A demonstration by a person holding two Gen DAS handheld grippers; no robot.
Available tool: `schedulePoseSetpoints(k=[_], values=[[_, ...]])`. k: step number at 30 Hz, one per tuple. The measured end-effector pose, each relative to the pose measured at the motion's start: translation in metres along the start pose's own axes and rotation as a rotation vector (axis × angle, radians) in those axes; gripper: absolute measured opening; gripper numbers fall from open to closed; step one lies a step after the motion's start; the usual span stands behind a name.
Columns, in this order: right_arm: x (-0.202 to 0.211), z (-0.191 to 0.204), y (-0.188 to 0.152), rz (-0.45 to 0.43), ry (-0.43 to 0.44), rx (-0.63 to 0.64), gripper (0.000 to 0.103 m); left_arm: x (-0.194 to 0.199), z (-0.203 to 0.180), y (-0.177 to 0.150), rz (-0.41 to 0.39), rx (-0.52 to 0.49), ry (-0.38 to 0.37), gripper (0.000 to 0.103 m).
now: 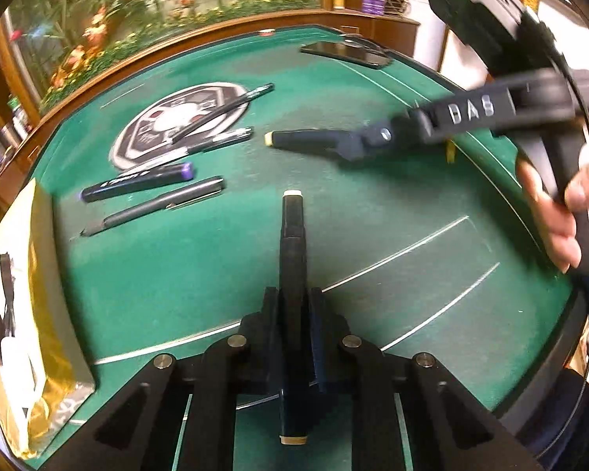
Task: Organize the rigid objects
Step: 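Grasp a gold-capped black marker with the right gripper while the left gripper grasps a black marker, then carry both black markers over to the tray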
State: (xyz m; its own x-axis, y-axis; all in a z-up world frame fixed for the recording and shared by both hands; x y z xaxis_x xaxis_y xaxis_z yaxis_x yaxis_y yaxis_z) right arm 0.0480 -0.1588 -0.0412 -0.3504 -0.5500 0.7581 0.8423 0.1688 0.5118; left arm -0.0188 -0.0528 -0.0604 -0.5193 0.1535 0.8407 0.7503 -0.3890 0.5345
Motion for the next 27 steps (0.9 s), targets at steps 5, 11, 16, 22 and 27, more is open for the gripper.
schedulePoseSetpoints(k=[5, 11, 16, 22, 27], values=[[-0.010, 0.004, -0.007, 0.027, -0.066, 0.064, 0.014, -0.002, 0.000, 0.000, -0.012, -0.017, 0.031, 0.015], [-0.014, 0.007, -0.008, 0.022, -0.123, 0.116, 0.014, -0.001, 0.009, 0.002, -0.025, 0.032, 0.067, 0.040], [-0.013, 0.010, -0.010, 0.011, -0.163, 0.155, 0.014, -0.002, 0.007, 0.003, -0.039, 0.067, 0.008, 0.014], [-0.003, 0.009, -0.003, -0.037, -0.118, 0.111, 0.014, 0.000, 0.016, 0.005, -0.056, 0.122, -0.006, 0.014], [0.001, 0.013, 0.002, -0.065, -0.072, 0.083, 0.014, 0.009, 0.027, 0.012, -0.104, 0.184, -0.041, 0.014]])
Point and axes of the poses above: each gripper's, at about its wrist camera, not at the fingertips, and x roughly against the way its jaws point, z to its left, y to its top, the point moved 9 cm from there along -x, roughly the way its jaws point, and after that the axes turned 2 degrees about y, right-handed, at the moved point
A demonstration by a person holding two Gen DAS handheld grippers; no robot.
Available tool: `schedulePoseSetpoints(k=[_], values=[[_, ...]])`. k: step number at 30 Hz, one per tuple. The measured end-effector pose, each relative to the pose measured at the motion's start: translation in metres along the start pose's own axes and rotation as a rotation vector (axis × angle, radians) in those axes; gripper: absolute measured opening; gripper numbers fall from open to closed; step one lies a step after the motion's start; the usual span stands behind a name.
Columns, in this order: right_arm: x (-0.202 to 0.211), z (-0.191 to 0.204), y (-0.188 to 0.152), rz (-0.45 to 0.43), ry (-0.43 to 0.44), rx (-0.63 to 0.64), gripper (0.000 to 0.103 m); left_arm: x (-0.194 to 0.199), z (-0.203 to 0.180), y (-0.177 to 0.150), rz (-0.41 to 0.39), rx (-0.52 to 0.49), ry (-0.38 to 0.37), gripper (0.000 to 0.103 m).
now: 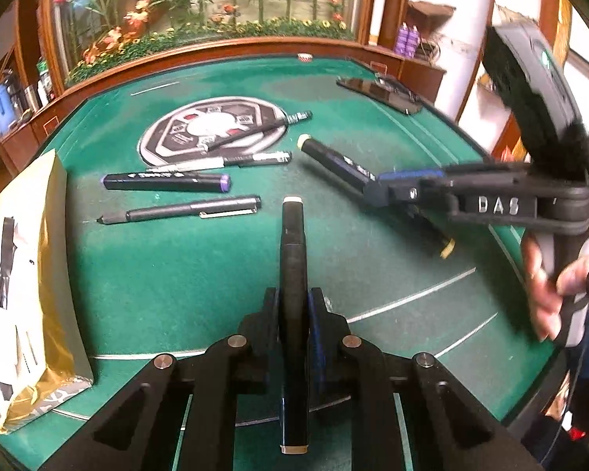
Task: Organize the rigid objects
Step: 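Carry both black markers over to the tray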
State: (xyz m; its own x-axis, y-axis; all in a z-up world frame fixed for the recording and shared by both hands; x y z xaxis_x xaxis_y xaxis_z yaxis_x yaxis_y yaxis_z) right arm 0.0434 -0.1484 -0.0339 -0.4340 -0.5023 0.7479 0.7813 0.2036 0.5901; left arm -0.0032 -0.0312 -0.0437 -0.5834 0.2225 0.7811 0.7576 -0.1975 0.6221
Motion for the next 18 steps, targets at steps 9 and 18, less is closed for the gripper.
schedulePoseSetpoints(k=[9, 18], values=[[-0.005, 0.021, 0.005, -0.010, 0.062, -0.043, 0.014, 0.015, 0.024, 0.009, -0.056, 0.074, -0.009, 0.014], [-0.006, 0.050, 0.008, -0.011, 0.087, -0.042, 0.014, 0.029, 0.043, 0.015, -0.104, 0.130, -0.030, 0.014]])
Point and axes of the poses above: each gripper's, at about its wrist camera, not at the fingertips, and x roughly against the way its jaws point, z to its left, y to its top, the point moved 9 cm from there along -x, roughly the way its jaws point, and after that the axes turned 2 degrees about y, right-handed, at the moved point
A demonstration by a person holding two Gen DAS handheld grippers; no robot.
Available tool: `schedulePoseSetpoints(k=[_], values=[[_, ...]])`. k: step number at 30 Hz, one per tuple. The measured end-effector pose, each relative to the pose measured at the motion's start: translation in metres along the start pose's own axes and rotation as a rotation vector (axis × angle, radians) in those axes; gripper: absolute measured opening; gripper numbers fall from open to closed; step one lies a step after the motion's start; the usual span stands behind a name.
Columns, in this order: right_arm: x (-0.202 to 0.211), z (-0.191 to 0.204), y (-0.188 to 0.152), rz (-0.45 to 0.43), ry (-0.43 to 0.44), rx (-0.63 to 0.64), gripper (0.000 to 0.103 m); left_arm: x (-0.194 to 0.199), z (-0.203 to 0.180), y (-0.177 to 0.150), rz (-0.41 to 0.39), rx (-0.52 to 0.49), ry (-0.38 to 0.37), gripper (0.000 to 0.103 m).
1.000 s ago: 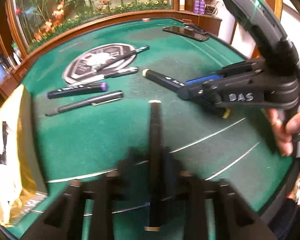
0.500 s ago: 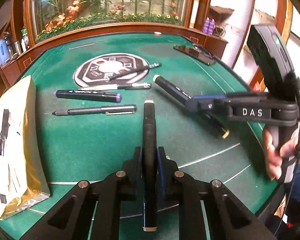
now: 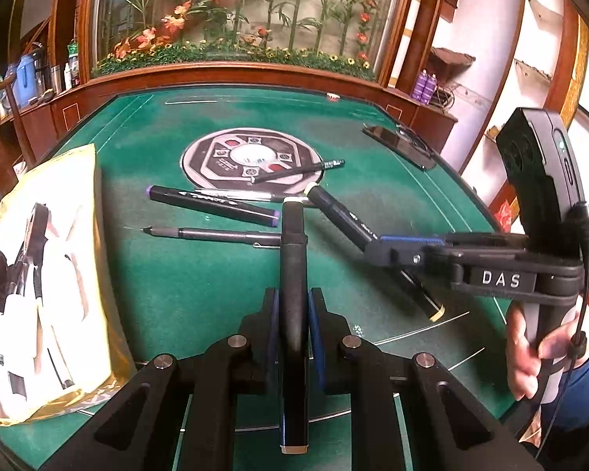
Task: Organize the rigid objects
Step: 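Carry both black markers over to the tray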
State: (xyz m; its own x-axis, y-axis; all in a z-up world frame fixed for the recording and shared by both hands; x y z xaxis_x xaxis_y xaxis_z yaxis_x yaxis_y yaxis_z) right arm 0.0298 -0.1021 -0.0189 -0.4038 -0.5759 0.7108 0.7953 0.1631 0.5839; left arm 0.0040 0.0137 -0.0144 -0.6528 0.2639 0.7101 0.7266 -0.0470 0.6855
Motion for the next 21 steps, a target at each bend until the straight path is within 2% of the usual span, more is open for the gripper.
schedulePoseSetpoints(k=[21], values=[[-0.012, 0.065, 0.010, 0.020, 0.006, 0.106, 0.014, 0.039, 0.058, 0.009, -0.114, 0.145, -0.014, 0.014]])
Point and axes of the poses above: each gripper's, at about its wrist camera, not at the fingertips, and x roughly against the way its jaws point, z to its left, y to its top, the point moved 9 cm from there along -x, roughly the way its jaws point, and after that the axes turned 2 degrees about y, right-handed, at the moved point
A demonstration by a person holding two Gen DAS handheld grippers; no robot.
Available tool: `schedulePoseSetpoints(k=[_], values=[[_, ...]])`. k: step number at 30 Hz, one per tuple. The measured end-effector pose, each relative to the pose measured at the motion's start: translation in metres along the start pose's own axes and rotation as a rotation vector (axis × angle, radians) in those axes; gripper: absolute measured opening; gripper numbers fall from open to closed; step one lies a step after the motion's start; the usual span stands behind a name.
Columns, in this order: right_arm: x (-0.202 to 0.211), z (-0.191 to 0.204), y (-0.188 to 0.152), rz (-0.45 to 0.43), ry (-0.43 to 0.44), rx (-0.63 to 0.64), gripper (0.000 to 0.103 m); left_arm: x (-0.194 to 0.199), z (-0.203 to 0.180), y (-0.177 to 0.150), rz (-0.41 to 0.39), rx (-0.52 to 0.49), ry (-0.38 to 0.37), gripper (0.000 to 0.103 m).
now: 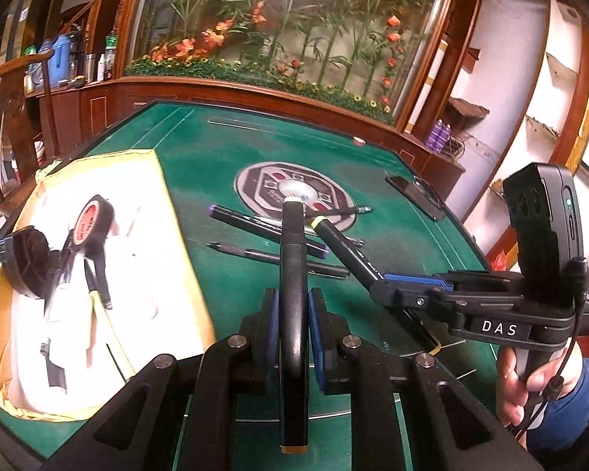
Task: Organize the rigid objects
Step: 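Carry both black markers over to the tray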
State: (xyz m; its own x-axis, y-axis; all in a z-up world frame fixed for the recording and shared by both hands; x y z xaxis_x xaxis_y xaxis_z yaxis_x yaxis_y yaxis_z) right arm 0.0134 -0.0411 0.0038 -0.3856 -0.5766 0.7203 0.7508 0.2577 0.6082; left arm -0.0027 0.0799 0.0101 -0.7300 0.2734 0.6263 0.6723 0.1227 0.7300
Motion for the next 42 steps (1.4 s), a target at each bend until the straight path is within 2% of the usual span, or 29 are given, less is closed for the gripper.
schedulePoseSetpoints(k=[8, 13, 18, 21, 26, 33, 42], values=[[-0.006, 0.016, 0.007, 0.004, 0.020, 0.024, 0.014, 0.019, 0.025, 0.006, -0.044, 0.056, 0.018, 0.014], [-0.019, 0.047, 0.021, 0.010, 0.061, 0.067, 0.014, 0.035, 0.056, 0.013, -0.080, 0.105, 0.059, 0.015], [-0.045, 0.089, 0.034, 0.033, 0.113, 0.100, 0.015, 0.047, 0.108, 0.015, -0.104, 0.204, 0.112, 0.015], [-0.070, 0.106, 0.044, 0.062, 0.139, 0.078, 0.015, 0.046, 0.135, 0.014, -0.104, 0.260, 0.143, 0.015], [-0.108, 0.126, 0.052, 0.099, 0.130, 0.068, 0.015, 0.027, 0.166, 0.008, -0.068, 0.321, 0.173, 0.015], [-0.138, 0.133, 0.053, 0.132, 0.103, 0.069, 0.014, 0.019, 0.180, 0.001, -0.052, 0.328, 0.216, 0.015], [-0.141, 0.144, 0.053, 0.115, 0.088, 0.099, 0.014, 0.016, 0.188, -0.004, -0.037, 0.344, 0.244, 0.015]])
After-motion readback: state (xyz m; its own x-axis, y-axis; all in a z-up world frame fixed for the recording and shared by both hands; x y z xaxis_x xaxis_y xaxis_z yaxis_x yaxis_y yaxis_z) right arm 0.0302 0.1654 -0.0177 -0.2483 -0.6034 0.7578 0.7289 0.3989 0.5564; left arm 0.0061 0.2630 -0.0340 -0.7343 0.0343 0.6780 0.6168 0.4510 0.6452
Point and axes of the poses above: each gripper's, at about its wrist camera, not at the fingertips, and x roughly against the way its jaws point, z to its left, y to its top, the point moved 9 cm from there along -x, roughly the way its jaws point, and after that the axes turned 2 degrees about y, right-handed, at the moved point
